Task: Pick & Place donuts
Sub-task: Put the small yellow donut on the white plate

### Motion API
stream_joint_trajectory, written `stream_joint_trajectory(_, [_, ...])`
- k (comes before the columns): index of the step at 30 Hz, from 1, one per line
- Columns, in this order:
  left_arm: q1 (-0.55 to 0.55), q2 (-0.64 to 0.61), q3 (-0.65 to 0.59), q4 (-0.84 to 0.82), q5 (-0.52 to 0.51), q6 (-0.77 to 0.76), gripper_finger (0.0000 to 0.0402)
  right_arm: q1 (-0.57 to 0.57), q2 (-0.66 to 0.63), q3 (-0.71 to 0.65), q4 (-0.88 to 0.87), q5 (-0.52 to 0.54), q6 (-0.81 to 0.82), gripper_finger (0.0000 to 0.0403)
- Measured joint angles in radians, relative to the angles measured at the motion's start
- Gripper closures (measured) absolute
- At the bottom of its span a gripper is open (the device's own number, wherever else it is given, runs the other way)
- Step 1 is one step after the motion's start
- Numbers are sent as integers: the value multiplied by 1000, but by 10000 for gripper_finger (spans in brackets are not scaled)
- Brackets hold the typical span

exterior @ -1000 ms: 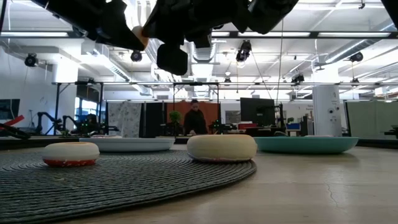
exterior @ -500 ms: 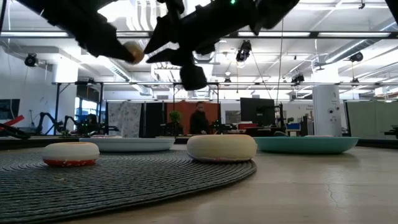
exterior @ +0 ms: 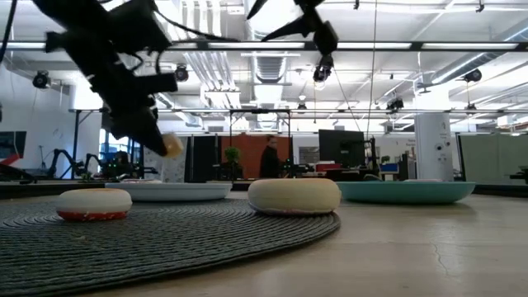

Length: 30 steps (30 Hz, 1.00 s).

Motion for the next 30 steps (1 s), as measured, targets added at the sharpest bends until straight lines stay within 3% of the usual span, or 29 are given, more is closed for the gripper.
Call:
stream_joint_trajectory(6, [152,119,76,-8,169,62,396,3,-24,-2,-59,15,7,223])
stream_joint_trajectory(12, [162,255,153,-56,184,101,395,12,8,-3,-54,-6,61,223])
stream_joint_trajectory(17, [158,333,198,-132,208,85,368,16,19,-3,-53,-16,69,223])
stream_joint_trajectory(25, [158,323,229,-193,359,87,302,15,18,-3,-56,-27,64,223])
stream_joint_trajectory(30, [158,279,261,-282,393,87,275,15,18,-3,-63,-52,53,223])
